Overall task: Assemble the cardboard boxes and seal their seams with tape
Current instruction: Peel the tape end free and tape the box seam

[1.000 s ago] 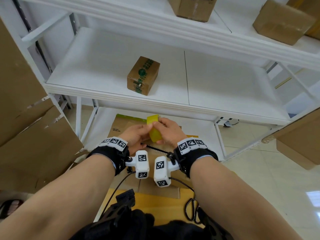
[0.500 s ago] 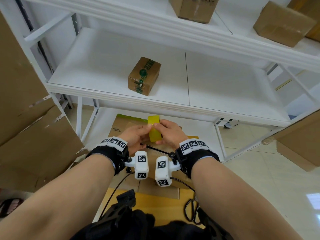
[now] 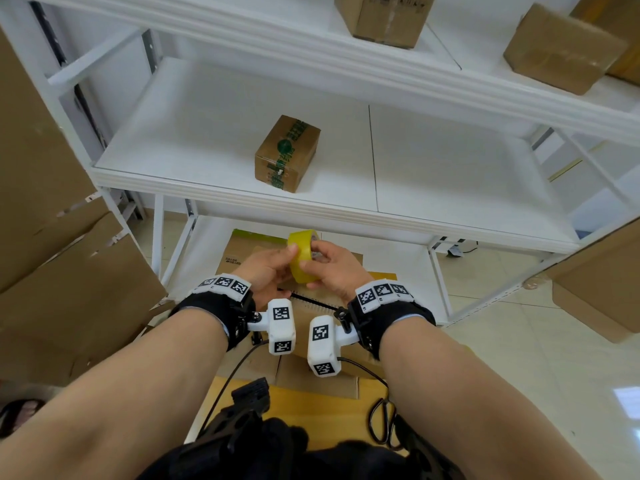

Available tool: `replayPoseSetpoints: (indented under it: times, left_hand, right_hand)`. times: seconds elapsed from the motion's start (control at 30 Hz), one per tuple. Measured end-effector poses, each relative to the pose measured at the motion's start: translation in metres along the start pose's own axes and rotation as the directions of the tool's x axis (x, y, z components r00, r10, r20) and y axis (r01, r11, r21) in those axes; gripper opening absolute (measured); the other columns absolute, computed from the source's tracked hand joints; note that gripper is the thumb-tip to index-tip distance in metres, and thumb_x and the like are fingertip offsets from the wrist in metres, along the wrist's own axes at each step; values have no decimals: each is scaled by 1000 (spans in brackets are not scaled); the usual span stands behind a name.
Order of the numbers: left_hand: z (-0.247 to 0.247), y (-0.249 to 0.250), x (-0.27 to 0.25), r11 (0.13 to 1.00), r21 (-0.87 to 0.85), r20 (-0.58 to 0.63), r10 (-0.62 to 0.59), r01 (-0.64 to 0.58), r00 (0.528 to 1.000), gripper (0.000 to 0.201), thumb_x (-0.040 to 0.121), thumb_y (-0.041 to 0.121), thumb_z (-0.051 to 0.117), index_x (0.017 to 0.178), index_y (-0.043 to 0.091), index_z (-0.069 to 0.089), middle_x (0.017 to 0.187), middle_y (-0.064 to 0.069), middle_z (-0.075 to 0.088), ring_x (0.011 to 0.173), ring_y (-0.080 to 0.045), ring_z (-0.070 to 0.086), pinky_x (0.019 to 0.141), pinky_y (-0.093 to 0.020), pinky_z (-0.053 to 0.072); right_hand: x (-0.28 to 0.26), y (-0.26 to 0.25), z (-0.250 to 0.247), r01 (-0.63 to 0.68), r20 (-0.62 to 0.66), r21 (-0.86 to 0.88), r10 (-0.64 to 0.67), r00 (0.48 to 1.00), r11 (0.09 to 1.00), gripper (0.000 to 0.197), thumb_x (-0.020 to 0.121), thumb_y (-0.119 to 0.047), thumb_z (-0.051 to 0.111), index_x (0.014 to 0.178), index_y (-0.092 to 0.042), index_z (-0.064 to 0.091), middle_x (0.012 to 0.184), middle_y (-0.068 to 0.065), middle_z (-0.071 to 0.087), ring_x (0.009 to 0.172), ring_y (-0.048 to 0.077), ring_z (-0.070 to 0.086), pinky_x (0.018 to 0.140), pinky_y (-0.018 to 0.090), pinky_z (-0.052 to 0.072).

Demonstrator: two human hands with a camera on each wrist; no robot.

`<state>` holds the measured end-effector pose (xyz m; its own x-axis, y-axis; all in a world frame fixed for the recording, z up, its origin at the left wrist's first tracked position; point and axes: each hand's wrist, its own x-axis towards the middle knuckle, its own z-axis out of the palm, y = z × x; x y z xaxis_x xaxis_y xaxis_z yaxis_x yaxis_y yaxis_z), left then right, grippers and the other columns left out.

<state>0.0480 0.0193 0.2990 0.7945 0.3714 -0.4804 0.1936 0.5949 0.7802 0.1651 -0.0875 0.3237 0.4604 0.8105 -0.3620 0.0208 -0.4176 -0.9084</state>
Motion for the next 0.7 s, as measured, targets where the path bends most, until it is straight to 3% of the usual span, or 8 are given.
replayPoseSetpoints:
  times: [0.07, 0.13, 0.23, 0.33, 0.4, 0.53, 0.7]
  left_hand:
    - [-3, -1, 1, 1000, 16, 18, 0, 0, 1000, 11, 94, 29, 57, 91, 19, 56, 74, 5, 67, 80, -14, 57, 73, -36, 39]
    - [-1, 2, 2, 1000, 5, -8, 8, -8, 1000, 11, 95, 27, 56, 93, 17, 56, 79, 1, 66, 79, -13, 60, 69, -34, 44]
    - [3, 4, 1, 999, -23, -50, 29, -30, 998, 22, 98, 29, 50, 100, 9, 59, 79, -5, 61, 67, -13, 62, 54, -30, 51]
    - [1, 4, -1, 998, -63, -59, 21, -25, 998, 33, 100, 34, 44, 103, 7, 63, 78, -6, 66, 65, -16, 65, 52, -29, 52]
    - [-2, 4, -2, 996, -95, -41, -1, -3, 999, 38, 101, 38, 40, 111, 8, 62, 88, -7, 70, 73, -16, 68, 57, -31, 53]
    - [-6, 3, -5, 999, -35, 10, -39, 39, 999, 27, 97, 35, 51, 107, 12, 62, 93, -8, 68, 87, -20, 63, 70, -34, 47]
    - [-1, 8, -5, 999, -54, -19, -9, 8, 1000, 16, 96, 23, 54, 100, 8, 58, 72, -2, 69, 67, -12, 67, 57, -31, 53]
  right_hand:
    - [2, -2, 0, 14, -31, -20, -15, 999, 1000, 38, 96, -17, 63, 134, -18, 58, 121, 10, 67, 108, 24, 66, 76, 29, 60]
    - [3, -3, 1, 13, -46, -59, -15, 999, 998, 36, 98, -24, 60, 133, -19, 58, 121, 9, 66, 108, 23, 66, 77, 31, 60]
    - [5, -6, 2, 0, -38, -68, -3, 999, 998, 35, 99, -26, 58, 133, -19, 58, 119, 7, 65, 105, 21, 65, 76, 31, 61]
    - [6, -7, 2, -21, 1, -55, 21, 1000, 998, 42, 95, -17, 64, 137, -16, 55, 121, 10, 63, 109, 25, 65, 77, 31, 61]
    - [6, -7, 2, -31, 32, -79, 33, 999, 996, 47, 94, -14, 65, 139, -14, 53, 125, 12, 62, 110, 26, 64, 75, 29, 61]
    - [6, -7, 1, -34, 3, -85, 35, 999, 996, 41, 95, -18, 65, 135, -15, 57, 121, 11, 63, 106, 25, 66, 71, 26, 60]
    - [9, -10, 4, -34, -38, -136, 29, 999, 990, 41, 98, -28, 58, 138, -20, 54, 120, 6, 62, 101, 20, 64, 69, 28, 59]
